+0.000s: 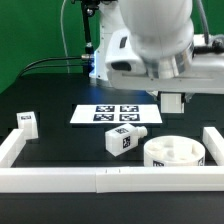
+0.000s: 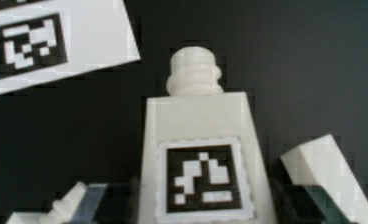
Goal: Assemble stool
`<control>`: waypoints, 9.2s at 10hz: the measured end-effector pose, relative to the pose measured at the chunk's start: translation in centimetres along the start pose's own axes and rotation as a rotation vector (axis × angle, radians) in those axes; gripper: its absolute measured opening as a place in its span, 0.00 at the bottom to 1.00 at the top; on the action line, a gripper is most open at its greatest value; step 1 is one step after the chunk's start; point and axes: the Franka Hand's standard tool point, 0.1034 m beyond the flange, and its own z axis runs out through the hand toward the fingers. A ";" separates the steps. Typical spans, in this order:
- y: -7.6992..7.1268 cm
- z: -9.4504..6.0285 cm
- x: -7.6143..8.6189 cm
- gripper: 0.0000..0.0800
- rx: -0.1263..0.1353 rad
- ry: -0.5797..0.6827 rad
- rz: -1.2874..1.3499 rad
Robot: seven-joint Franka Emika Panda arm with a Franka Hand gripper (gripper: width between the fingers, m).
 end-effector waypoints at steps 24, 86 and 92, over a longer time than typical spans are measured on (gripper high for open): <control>-3.4 -5.4 5.3 0.42 -0.014 1.147 -0.355; -6.6 -6.0 7.6 0.81 0.236 0.547 0.273; -7.9 -6.3 6.8 0.81 -0.086 0.554 -0.497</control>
Offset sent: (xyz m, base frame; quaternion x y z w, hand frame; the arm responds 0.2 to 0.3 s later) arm 0.0000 0.0000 0.0000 0.0000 0.1296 0.0000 0.9916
